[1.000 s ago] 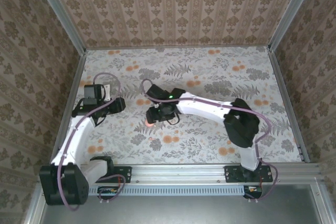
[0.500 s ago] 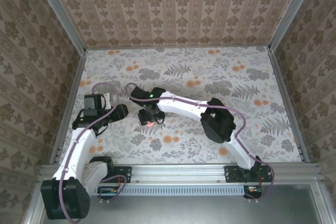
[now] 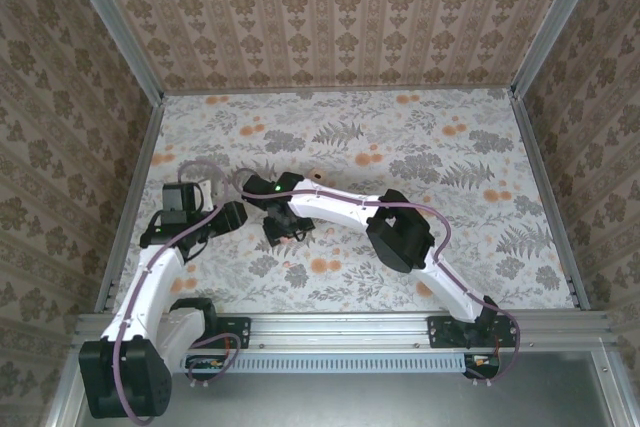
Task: Insert the wireless bluetooth earbuds into the charging case
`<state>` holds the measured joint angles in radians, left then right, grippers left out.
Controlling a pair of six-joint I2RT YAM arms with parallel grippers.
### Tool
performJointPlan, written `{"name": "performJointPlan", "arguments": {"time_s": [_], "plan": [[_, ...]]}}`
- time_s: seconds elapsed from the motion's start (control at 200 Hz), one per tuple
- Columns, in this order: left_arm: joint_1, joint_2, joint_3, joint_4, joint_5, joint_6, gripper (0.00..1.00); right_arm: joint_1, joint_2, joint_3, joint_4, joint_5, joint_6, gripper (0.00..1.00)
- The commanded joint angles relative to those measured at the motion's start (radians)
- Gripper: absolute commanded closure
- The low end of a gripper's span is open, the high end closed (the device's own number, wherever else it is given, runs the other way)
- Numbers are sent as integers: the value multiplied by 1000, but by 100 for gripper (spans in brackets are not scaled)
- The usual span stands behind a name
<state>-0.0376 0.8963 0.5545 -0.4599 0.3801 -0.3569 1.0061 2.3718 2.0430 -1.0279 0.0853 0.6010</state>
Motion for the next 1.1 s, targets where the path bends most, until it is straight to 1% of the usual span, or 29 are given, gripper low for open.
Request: {"name": "performJointPlan", "arguments": {"time_s": [0.0,0.15,0.375,0.5,0.64,0.79,0.94,1.095], "plan": [[8,-17,-10,14,16,-22,36,-6,-1,-13,-94,101,-33,31],[8,-10,-5,21,20,-24,36,-41,-64,-102,-87,137,-38,30],[8,7,-4,27,33,-23,36,-133,-196,-246,-34,130,-35,29],[7,13,-4,33,39,-20,36,-188,-282,-322,13,84,-31,29],[8,21,-5,48,45,-17,35,-213,-356,-368,81,8,-18,30],[7,38,-7,67,48,-24,36,-189,-332,-324,120,-89,18,30],[7,54,-5,72,52,-26,36,-137,-214,-182,65,-109,10,30],[9,54,-5,63,48,-17,35,-106,-97,-38,2,-124,5,30]]}}
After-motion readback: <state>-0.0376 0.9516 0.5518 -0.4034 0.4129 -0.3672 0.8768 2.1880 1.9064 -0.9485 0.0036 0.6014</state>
